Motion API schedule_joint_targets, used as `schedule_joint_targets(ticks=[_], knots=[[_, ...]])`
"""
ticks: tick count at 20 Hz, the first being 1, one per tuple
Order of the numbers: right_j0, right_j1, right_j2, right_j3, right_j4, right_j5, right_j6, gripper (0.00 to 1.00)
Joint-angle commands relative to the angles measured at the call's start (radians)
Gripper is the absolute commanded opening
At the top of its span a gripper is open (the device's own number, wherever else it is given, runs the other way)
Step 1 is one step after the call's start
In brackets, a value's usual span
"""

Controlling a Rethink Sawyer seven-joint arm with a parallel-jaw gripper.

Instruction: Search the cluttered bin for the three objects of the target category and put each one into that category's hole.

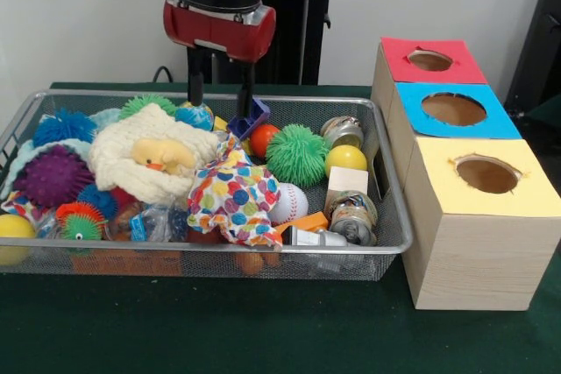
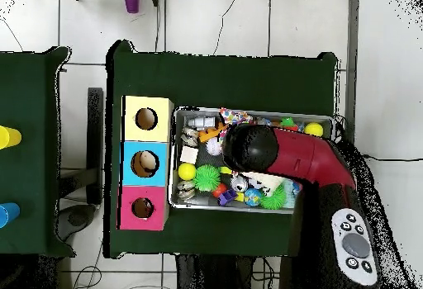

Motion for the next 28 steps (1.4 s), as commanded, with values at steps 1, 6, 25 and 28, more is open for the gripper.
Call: schedule_joint_targets(ticks=[1, 6, 25, 28], knots=[[-0.019, 0.043, 0.017, -0.049, -0.094, 0.037, -0.056, 1.0], [-0.03, 0.094, 0.025, -0.09, -0.115, 0.019, -0.042, 1.0], [-0.03, 0.172, 0.009, -0.167, -0.166, -0.019, 0.0, 1.0], [-0.033, 0.172, 0.005, -0.155, -0.173, -0.038, 0.003, 1.0]])
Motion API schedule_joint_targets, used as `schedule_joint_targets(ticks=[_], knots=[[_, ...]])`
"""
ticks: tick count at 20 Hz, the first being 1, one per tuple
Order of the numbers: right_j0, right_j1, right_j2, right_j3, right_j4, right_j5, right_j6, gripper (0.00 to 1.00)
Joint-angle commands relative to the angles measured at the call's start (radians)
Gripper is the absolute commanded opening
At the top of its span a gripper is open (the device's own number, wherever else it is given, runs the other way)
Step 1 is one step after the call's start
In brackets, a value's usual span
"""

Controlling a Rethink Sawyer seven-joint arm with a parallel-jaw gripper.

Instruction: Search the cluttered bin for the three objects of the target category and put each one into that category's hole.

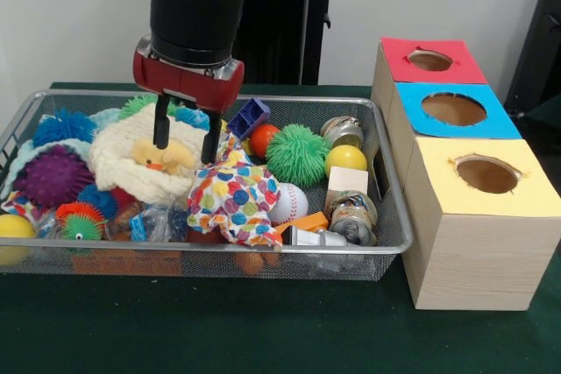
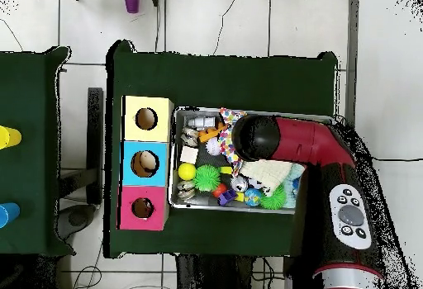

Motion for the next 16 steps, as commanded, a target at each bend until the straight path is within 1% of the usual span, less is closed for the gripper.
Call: schedule_joint_targets(ticks=[1, 3, 6, 8, 10, 13, 16], knots=[[-0.024, 0.047, 0.008, -0.018, -0.065, -0.041, 0.003, 1.0], [-0.027, 0.05, 0.01, -0.011, -0.065, -0.045, 0.002, 1.0], [-0.027, 0.031, 0.003, 0.016, -0.06, -0.034, 0.009, 1.0], [-0.034, 0.012, 0.002, 0.053, -0.059, -0.046, 0.008, 1.0], [-0.039, 0.008, 0.004, 0.068, -0.055, -0.048, 0.005, 1.0], [-0.043, 0.014, 0.004, 0.086, -0.054, -0.07, 0.018, 1.0], [-0.043, 0.034, 0.006, 0.105, -0.055, -0.114, 0.041, 1.0]])
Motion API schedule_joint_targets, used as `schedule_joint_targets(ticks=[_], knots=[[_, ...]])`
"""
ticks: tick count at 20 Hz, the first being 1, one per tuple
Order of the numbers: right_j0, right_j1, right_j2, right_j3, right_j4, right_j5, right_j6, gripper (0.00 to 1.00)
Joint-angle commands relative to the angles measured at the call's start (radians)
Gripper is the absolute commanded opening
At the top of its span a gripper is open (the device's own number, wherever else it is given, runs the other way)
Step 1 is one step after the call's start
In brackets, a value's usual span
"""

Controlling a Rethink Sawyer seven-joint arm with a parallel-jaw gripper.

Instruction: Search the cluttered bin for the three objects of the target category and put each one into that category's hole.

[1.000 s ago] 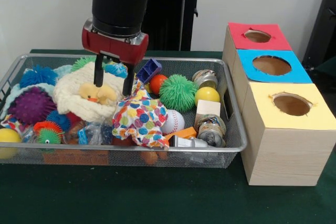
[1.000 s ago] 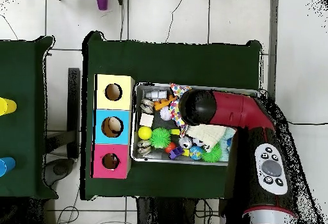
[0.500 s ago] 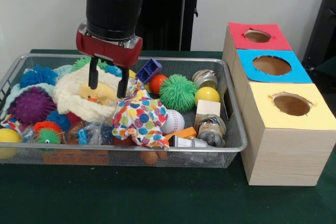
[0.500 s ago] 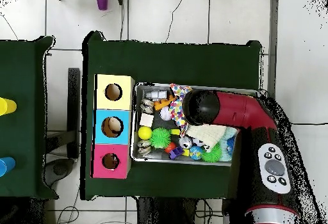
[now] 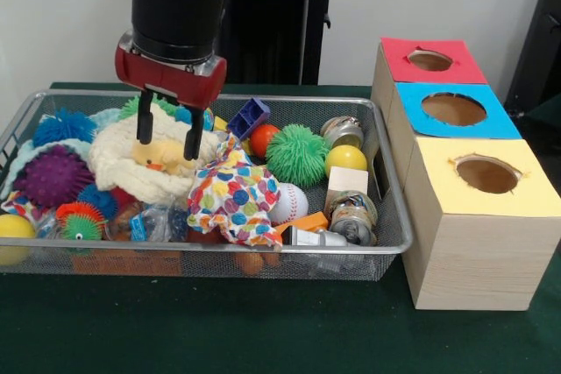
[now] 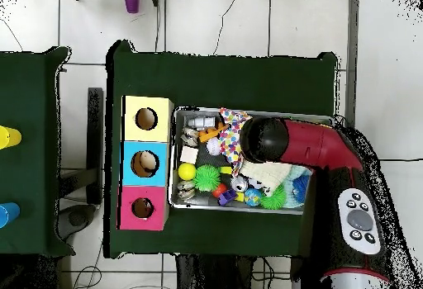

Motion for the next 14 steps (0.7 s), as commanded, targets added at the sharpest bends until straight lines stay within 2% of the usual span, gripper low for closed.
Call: schedule_joint_targets(ticks=[1, 10, 14], knots=[[-0.024, 0.046, 0.018, 0.106, -0.054, -0.124, 0.05, 1.0], [-0.016, 0.098, 0.009, 0.121, -0.052, -0.203, 0.067, 1.0], [-0.029, 0.076, 0.013, 0.167, -0.034, -0.205, 0.062, 1.0]])
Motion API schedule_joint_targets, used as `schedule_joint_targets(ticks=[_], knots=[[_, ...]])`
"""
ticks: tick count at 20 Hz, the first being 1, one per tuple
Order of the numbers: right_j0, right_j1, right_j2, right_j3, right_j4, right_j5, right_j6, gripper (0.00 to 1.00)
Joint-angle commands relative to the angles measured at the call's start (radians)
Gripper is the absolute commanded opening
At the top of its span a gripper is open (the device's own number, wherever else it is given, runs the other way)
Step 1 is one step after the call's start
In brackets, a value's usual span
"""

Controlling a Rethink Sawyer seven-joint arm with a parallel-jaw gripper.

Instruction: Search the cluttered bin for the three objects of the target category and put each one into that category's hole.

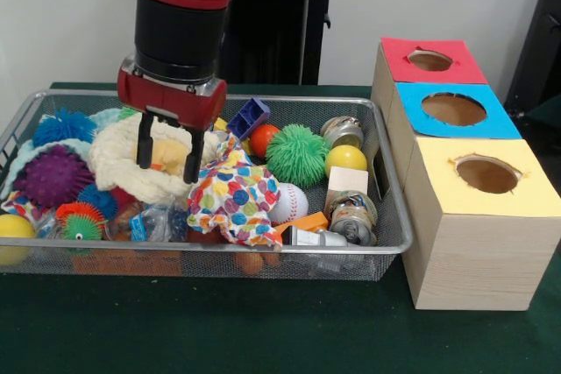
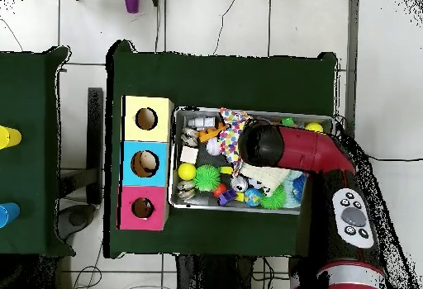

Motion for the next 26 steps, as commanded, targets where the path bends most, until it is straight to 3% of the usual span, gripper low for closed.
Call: schedule_joint_targets(ticks=[1, 9, 15, 20, 26], knots=[[-0.027, 0.031, 0.017, 0.146, -0.032, -0.033, 0.061, 1.0], [-0.031, -0.02, 0.014, 0.216, -0.022, -0.02, 0.057, 1.0], [-0.026, -0.009, 0.007, 0.182, -0.019, -0.007, 0.057, 1.0], [-0.025, 0.017, -0.003, 0.192, -0.03, -0.062, 0.08, 1.0], [-0.032, -0.031, -0.006, 0.229, -0.019, -0.037, 0.07, 1.0]])
